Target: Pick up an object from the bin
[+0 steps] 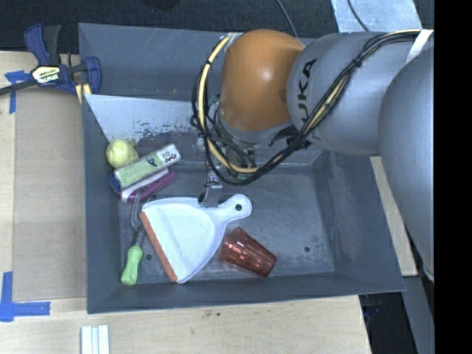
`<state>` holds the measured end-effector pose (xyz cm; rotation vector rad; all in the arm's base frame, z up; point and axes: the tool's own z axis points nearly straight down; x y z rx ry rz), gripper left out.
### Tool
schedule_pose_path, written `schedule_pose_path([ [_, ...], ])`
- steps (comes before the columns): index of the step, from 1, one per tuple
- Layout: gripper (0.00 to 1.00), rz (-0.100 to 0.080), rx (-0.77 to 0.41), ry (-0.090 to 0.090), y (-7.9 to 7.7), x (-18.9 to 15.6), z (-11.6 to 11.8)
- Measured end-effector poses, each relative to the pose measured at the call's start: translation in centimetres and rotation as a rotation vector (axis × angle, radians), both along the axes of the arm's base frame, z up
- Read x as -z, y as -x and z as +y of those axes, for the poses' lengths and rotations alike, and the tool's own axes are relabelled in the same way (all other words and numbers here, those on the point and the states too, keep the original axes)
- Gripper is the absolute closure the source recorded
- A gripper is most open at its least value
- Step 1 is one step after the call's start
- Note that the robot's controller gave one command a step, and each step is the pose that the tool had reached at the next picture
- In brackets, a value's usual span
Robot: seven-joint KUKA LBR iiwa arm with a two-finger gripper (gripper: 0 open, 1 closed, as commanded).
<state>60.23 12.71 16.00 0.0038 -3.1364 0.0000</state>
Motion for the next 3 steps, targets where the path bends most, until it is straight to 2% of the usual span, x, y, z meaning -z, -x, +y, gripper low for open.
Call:
schedule_pose_path([
  [1,0.00,-0.008,0.003,-0.001,-0.2,-0.5,-0.1],
  [2,0.00,-0.011,-0.238,-0.001,0.1,7.9,-5.9],
  [3,0.00,-0.018,-0.426,-0.002,0.4,1.3,-6.6],
])
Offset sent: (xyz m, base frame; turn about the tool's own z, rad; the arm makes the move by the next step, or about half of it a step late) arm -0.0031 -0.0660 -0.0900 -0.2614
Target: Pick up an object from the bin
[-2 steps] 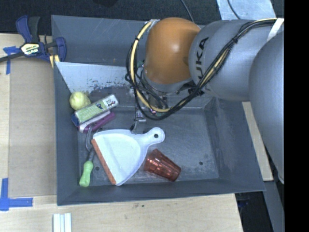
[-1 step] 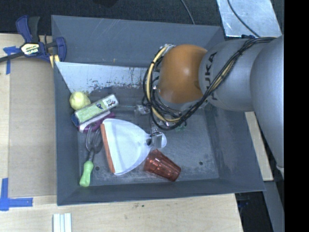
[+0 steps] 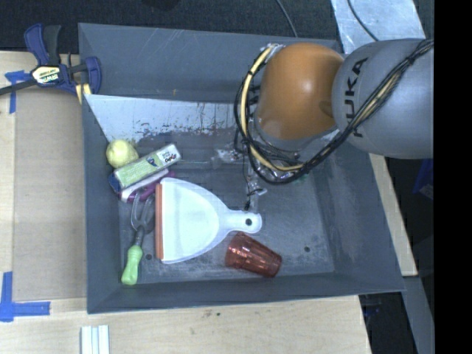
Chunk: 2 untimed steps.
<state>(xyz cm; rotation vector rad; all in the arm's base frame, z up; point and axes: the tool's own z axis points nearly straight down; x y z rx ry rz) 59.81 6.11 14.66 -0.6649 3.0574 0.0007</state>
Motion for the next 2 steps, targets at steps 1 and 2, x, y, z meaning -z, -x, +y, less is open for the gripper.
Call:
schedule_pose_path([
  [1,0.00,0.016,0.159,0.003,-0.1,7.4,-0.2],
  [2,0.00,-0.005,0.008,-0.002,-1.9,7.3,4.5],
])
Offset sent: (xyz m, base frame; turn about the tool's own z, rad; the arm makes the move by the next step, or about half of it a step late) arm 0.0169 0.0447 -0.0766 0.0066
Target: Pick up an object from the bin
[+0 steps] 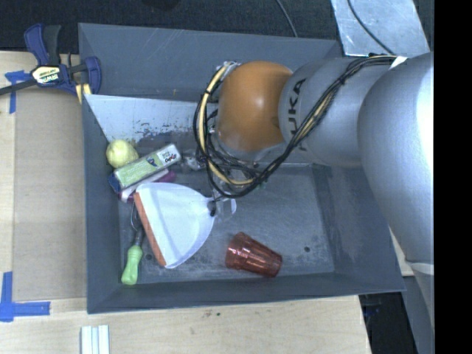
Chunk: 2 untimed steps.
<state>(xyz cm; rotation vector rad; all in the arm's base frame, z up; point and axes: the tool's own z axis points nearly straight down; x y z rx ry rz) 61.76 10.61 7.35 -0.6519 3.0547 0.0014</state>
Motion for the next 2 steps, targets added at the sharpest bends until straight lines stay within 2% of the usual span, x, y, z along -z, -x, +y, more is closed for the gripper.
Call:
schedule_pose_path([
  [1,1.00,0.011,-0.230,0.008,0.88,0.15,-3.15],
  [2,1.00,0.011,-0.229,0.007,0.89,0.16,-3.14],
])
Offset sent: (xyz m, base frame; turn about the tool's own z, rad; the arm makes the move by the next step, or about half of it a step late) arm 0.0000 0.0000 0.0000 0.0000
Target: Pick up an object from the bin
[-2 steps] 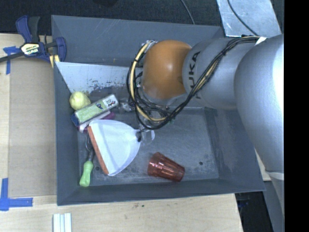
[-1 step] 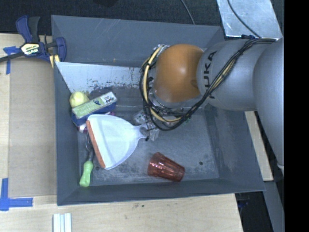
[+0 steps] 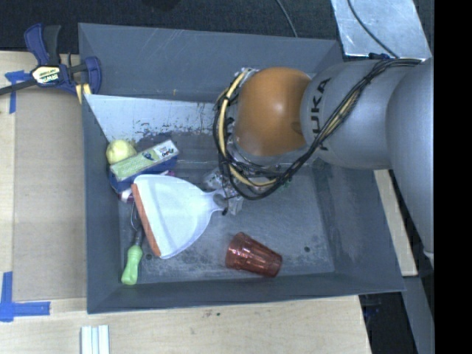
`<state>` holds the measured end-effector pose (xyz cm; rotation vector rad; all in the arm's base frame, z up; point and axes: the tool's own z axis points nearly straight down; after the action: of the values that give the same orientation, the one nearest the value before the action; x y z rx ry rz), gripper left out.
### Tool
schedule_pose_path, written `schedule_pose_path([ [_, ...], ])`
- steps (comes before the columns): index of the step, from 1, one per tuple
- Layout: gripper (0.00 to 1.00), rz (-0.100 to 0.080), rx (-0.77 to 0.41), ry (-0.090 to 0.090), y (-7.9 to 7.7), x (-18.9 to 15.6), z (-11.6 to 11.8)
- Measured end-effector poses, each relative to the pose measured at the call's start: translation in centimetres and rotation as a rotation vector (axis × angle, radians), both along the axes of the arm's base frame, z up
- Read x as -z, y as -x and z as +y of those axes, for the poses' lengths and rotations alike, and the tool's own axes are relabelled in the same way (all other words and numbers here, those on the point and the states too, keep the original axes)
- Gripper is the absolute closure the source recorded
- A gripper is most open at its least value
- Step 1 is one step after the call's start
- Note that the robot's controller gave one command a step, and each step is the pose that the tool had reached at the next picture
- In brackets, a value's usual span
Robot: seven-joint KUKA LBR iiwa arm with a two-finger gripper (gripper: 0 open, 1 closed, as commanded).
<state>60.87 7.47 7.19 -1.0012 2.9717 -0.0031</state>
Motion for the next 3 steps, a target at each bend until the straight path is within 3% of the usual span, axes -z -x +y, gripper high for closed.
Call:
schedule_pose_path([
  [1,1.00,0.007,0.003,0.000,0.3,-3.6,0.0],
  [3,1.00,0.001,0.007,-0.001,0.1,-7.6,0.0],
])
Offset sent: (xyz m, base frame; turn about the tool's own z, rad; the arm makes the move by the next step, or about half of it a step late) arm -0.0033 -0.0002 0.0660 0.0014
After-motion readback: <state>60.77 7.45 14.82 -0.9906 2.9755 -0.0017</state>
